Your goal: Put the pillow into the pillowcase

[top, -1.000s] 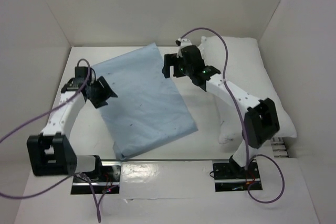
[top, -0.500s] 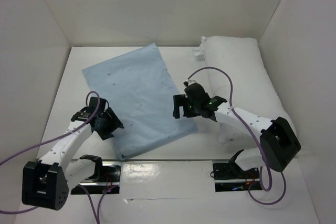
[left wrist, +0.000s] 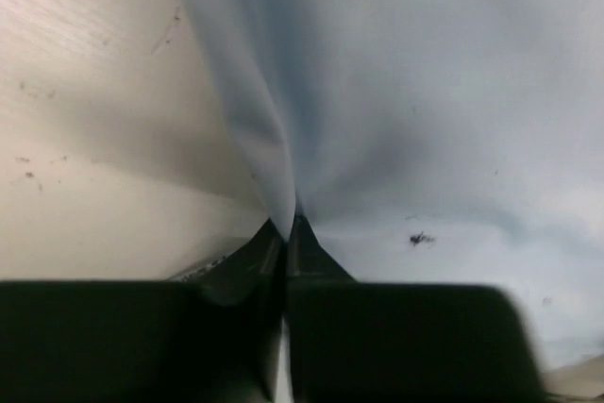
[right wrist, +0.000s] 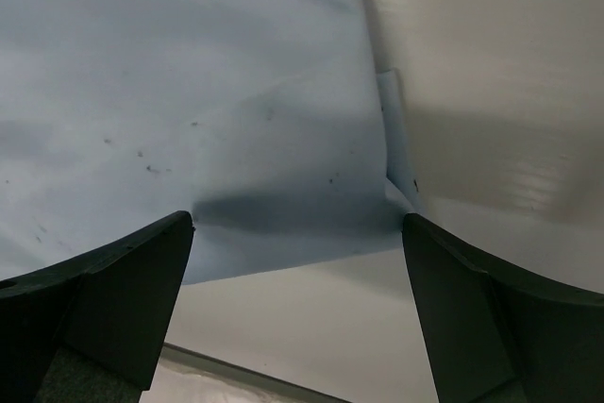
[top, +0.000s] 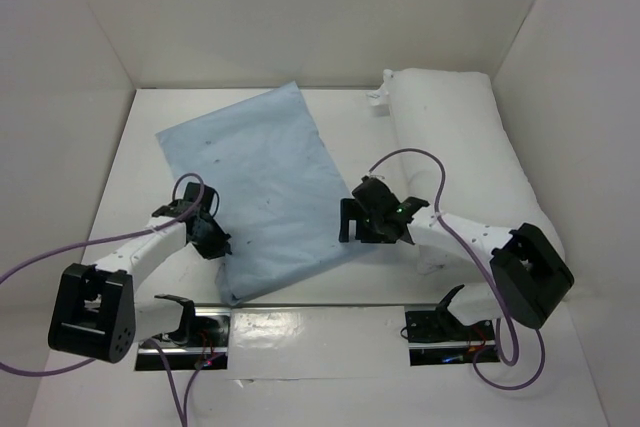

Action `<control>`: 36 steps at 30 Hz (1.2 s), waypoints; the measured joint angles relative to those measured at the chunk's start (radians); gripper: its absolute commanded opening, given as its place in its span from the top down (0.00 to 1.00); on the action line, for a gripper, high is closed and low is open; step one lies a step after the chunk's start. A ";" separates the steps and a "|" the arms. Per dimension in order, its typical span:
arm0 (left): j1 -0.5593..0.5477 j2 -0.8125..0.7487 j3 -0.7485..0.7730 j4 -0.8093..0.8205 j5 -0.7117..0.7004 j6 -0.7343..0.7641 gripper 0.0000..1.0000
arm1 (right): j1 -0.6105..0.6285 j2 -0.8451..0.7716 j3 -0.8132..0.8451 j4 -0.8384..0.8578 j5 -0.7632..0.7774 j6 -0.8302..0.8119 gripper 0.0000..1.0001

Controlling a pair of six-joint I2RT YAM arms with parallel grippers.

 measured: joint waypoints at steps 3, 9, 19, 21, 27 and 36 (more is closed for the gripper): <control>-0.002 0.010 0.013 0.008 0.006 0.008 1.00 | 0.000 0.010 -0.028 0.016 0.010 0.014 0.10; -0.002 -0.013 0.133 -0.026 0.008 0.010 1.00 | 0.019 0.095 -0.034 0.068 0.023 0.023 1.00; 0.015 -0.227 0.424 -0.134 -0.037 0.053 1.00 | 0.101 -0.046 0.203 -0.111 0.214 0.000 1.00; 0.045 -0.217 0.472 -0.136 -0.045 0.070 1.00 | 0.100 -0.062 0.280 -0.138 0.229 -0.036 1.00; 0.142 0.030 0.541 -0.060 -0.082 0.095 0.95 | 0.014 0.220 0.659 -0.129 0.201 -0.203 0.85; 0.268 0.405 0.753 -0.036 -0.089 0.203 0.05 | -0.188 0.735 1.111 -0.106 0.119 -0.312 0.05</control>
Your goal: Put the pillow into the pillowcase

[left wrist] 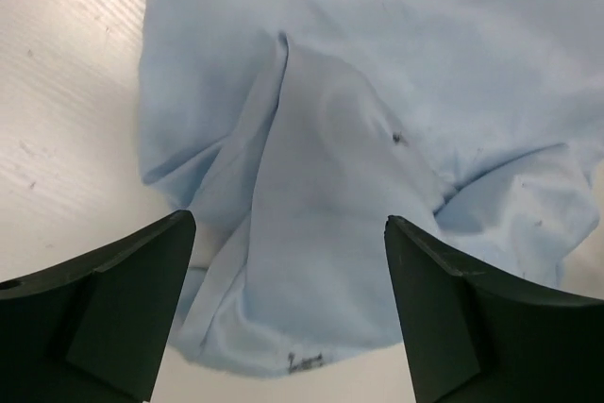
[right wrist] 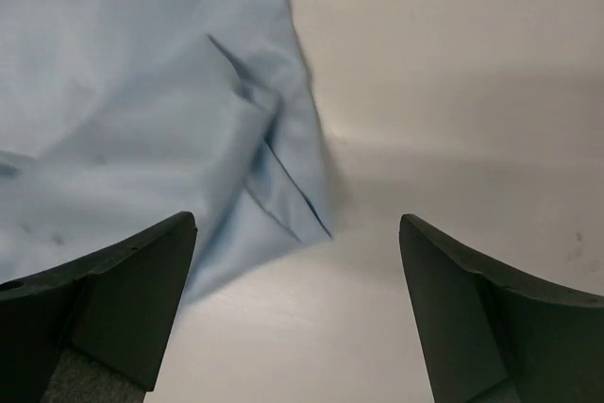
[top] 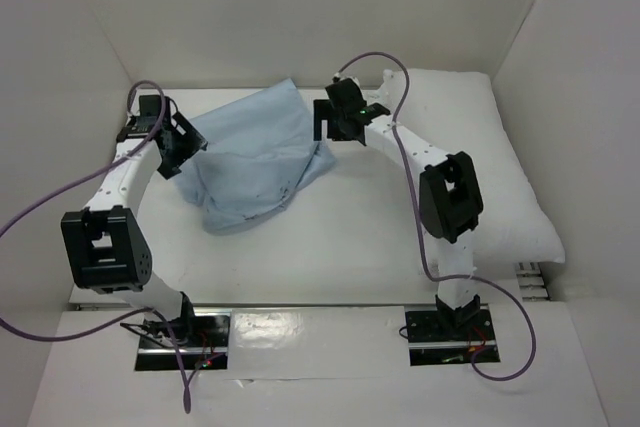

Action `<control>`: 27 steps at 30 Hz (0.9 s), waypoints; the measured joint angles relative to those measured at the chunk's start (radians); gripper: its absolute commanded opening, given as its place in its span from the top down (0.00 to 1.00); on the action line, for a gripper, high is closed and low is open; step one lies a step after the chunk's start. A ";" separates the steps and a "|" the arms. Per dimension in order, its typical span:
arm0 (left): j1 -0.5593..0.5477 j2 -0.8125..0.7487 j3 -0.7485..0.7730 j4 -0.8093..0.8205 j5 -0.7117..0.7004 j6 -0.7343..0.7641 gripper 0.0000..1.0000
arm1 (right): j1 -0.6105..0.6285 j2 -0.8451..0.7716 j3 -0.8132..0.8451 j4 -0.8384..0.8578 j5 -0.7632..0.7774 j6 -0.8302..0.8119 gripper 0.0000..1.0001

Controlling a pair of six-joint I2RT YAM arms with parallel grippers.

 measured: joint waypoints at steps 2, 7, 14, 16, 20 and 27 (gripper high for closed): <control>0.002 -0.054 -0.036 -0.003 0.002 0.013 0.05 | -0.009 -0.071 -0.137 0.035 -0.013 0.006 0.05; -0.002 -0.277 -0.234 -0.031 0.015 0.018 0.18 | 0.002 -0.293 -0.444 0.090 -0.078 0.044 0.05; -0.034 -0.367 -0.544 -0.019 0.049 -0.042 0.08 | 0.006 -0.431 -0.633 0.168 -0.163 0.100 0.05; -0.039 -0.363 -0.583 -0.010 0.053 -0.047 0.08 | 0.008 -0.431 -0.647 0.177 -0.173 0.105 0.05; -0.042 -0.299 -0.586 0.081 0.082 -0.067 0.58 | 0.017 -0.431 -0.669 0.184 -0.190 0.113 0.03; -0.047 -0.269 -0.468 0.048 0.166 -0.038 1.00 | 0.023 -0.431 -0.677 0.196 -0.221 0.125 0.05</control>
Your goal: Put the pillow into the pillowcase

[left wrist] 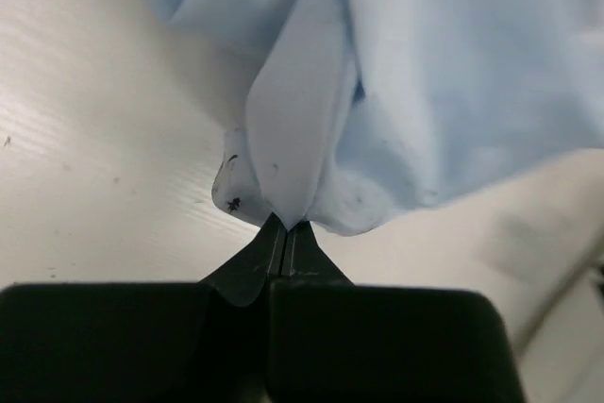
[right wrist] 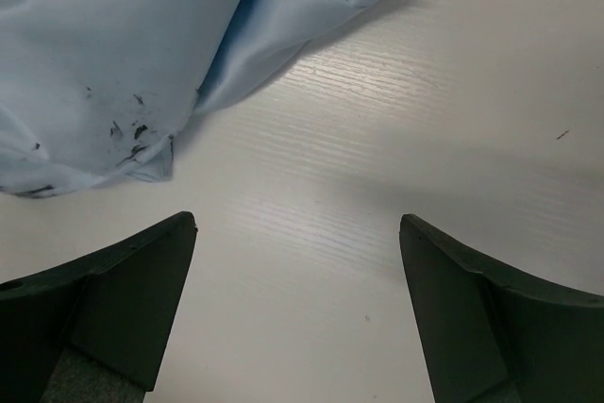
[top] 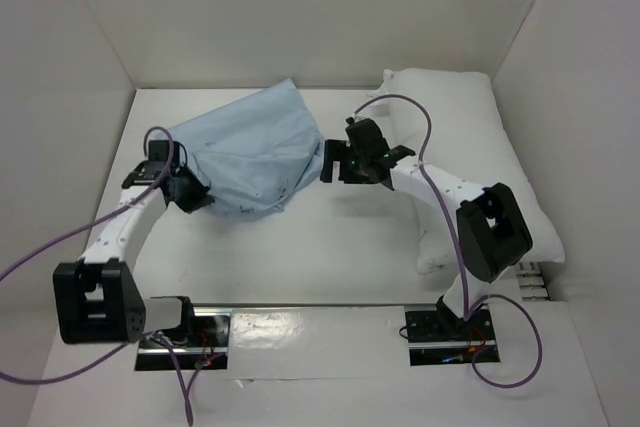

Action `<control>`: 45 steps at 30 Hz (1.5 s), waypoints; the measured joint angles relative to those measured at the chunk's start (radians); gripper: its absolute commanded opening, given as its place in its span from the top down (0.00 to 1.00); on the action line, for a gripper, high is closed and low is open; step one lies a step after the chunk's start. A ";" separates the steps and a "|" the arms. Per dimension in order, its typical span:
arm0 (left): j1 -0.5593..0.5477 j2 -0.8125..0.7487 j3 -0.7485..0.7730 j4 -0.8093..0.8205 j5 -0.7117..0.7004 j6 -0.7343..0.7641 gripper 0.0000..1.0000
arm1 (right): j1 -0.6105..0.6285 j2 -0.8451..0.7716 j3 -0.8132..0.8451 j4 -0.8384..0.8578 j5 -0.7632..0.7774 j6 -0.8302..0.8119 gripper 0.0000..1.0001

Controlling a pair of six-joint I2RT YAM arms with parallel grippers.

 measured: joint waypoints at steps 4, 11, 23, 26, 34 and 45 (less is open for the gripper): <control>0.000 -0.169 0.142 -0.051 0.023 0.005 1.00 | 0.000 0.028 0.007 0.024 -0.029 0.003 0.08; 0.000 -0.288 0.327 -0.072 0.073 0.005 1.00 | 0.000 0.094 0.018 0.074 -0.093 0.026 0.08; 0.000 -0.201 0.487 -0.154 0.128 0.032 1.00 | 0.008 0.214 0.165 0.192 -0.183 0.084 0.06; 0.000 -0.201 0.517 -0.152 0.139 0.035 1.00 | 0.008 0.241 0.188 0.248 -0.216 0.140 0.05; 0.000 -0.200 0.519 -0.158 0.157 0.035 1.00 | 0.006 0.452 0.309 0.418 -0.318 0.320 0.17; 0.005 -0.196 0.541 -0.191 0.162 0.077 1.00 | -0.033 0.496 0.352 0.461 -0.289 0.358 1.00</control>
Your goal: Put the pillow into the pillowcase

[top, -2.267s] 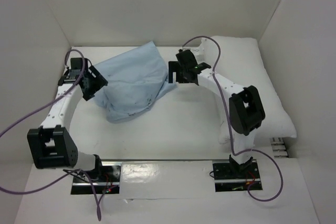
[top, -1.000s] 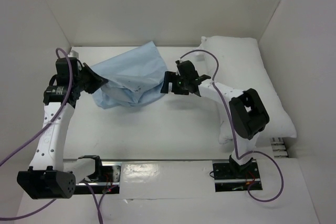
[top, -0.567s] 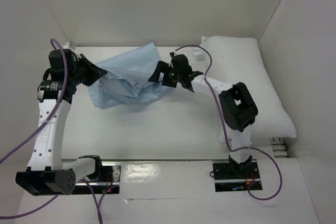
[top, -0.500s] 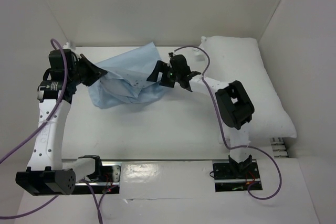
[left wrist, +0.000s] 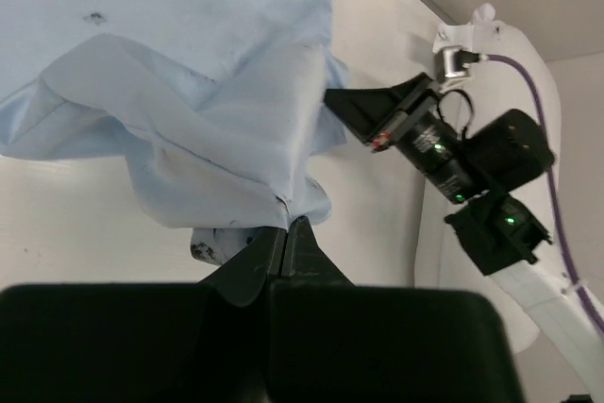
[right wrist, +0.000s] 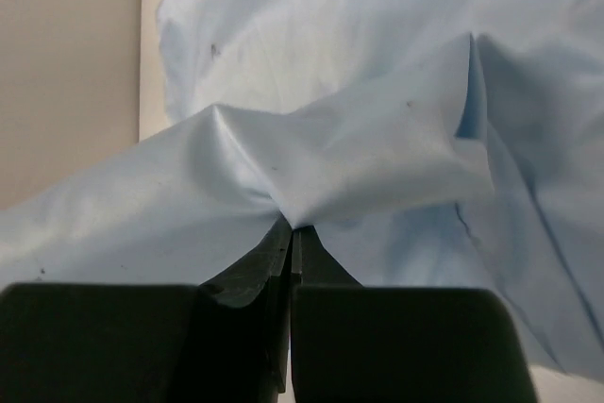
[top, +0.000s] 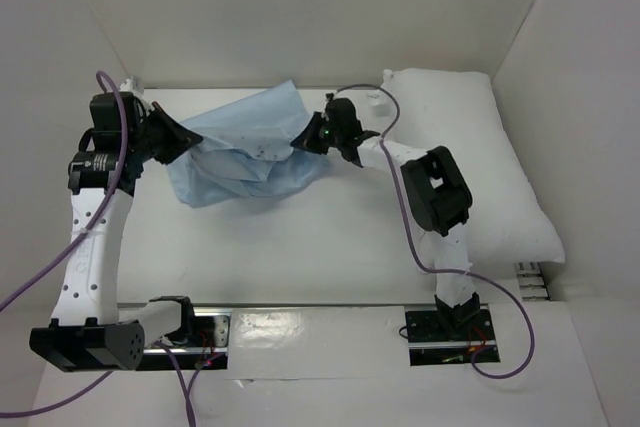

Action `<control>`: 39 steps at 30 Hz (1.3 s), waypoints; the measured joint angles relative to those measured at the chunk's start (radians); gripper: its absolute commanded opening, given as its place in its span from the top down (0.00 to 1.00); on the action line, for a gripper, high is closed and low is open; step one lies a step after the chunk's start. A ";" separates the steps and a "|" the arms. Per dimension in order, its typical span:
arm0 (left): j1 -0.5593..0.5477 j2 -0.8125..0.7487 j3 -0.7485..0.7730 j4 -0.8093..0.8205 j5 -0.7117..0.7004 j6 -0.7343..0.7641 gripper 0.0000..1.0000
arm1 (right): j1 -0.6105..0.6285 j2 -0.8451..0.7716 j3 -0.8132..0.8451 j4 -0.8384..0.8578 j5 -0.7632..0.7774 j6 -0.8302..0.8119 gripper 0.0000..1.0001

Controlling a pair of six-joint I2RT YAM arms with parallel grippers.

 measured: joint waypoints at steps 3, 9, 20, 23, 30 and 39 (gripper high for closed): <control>0.011 0.007 0.045 -0.024 -0.013 0.009 1.00 | -0.038 -0.080 0.006 -0.067 0.011 -0.057 1.00; 0.026 -0.037 0.043 -0.036 -0.023 0.029 1.00 | -0.082 -0.417 -0.066 -0.240 0.075 -0.201 1.00; 0.027 -0.404 -0.444 -0.135 0.048 0.026 0.08 | -0.116 -0.923 -0.603 -0.615 0.256 -0.338 0.30; 0.027 -0.361 -0.419 -0.127 0.005 0.032 0.17 | -0.130 -0.895 -0.575 -0.687 0.293 -0.367 0.37; 0.027 -0.018 -0.370 0.020 -0.116 0.027 0.09 | -0.047 -0.826 -0.433 -0.683 0.329 -0.396 0.36; 0.048 0.350 -0.375 0.145 -0.217 0.001 0.03 | 0.073 -0.695 -0.537 -0.683 0.353 -0.400 0.02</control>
